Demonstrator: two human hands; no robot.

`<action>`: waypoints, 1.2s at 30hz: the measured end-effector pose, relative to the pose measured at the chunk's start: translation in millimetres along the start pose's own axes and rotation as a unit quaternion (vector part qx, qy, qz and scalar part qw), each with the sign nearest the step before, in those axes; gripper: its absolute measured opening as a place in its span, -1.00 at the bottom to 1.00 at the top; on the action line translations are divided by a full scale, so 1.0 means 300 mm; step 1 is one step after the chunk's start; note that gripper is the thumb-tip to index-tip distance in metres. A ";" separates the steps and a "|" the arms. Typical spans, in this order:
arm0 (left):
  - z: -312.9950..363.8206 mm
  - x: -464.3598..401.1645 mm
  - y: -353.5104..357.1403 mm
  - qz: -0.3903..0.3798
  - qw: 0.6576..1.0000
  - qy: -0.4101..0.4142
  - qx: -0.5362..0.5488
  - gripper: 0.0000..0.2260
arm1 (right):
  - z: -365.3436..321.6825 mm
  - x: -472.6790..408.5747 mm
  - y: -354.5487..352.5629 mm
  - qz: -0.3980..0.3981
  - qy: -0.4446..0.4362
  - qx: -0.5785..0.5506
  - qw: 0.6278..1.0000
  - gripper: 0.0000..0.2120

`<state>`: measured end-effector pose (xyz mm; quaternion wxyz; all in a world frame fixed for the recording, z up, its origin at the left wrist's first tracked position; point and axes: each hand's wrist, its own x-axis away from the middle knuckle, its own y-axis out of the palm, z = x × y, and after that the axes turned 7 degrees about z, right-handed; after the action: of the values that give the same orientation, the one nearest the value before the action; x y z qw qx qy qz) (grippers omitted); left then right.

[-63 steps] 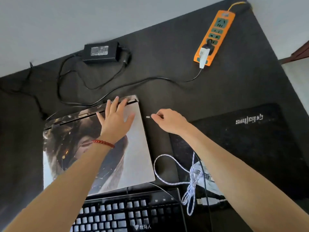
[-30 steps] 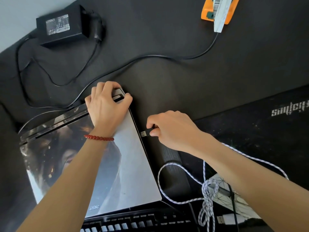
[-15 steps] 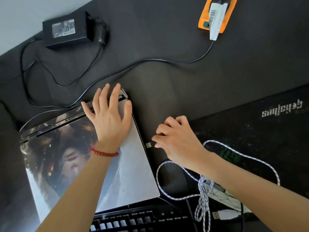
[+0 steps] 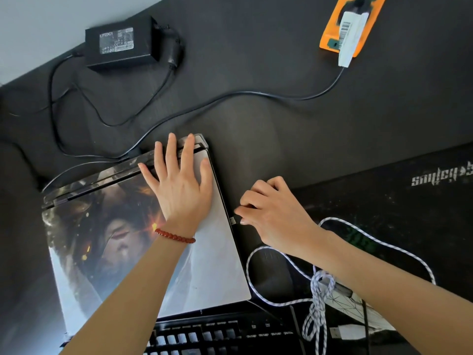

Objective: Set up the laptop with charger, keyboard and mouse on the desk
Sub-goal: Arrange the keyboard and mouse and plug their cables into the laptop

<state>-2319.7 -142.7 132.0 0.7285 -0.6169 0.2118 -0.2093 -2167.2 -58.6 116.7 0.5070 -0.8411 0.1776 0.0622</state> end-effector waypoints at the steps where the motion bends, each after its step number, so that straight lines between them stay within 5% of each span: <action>1: 0.001 0.000 0.002 0.002 1.000 0.001 -0.002 -0.52 | -0.001 -0.002 0.004 0.001 -0.003 -0.004 1.000 -0.90; 16: -0.007 -0.001 0.020 0.020 1.000 0.011 -0.012 -0.49 | -0.027 -0.001 0.021 -0.010 0.012 -0.006 1.000 -0.91; 22: -0.026 0.001 0.008 0.008 0.999 0.012 0.033 -0.51 | -0.078 0.040 -0.059 -0.026 0.099 0.071 0.992 -0.54; 25: -0.048 0.059 -0.020 -0.008 0.997 0.037 0.062 -0.49 | -0.097 0.095 -0.126 -0.009 0.153 0.118 0.981 -0.58; 28: -0.109 0.172 -0.062 -0.049 0.993 0.077 0.082 -0.47 | -0.147 0.153 -0.166 0.000 0.109 0.109 0.988 -0.70; 32: -0.277 0.341 -0.131 -0.091 0.990 0.082 0.064 -0.41 | -0.302 0.195 -0.129 -0.086 0.089 0.060 0.990 -0.55; 36: -0.519 0.453 -0.189 -0.145 0.985 0.090 0.007 -0.14 | -0.427 0.184 -0.011 -0.212 0.133 0.051 0.967 -0.33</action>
<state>-2298.6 -354.2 157.9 0.6728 -0.6146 0.1831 -0.3690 -2124.5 -182.2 165.0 0.5226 -0.8333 0.0640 -0.1686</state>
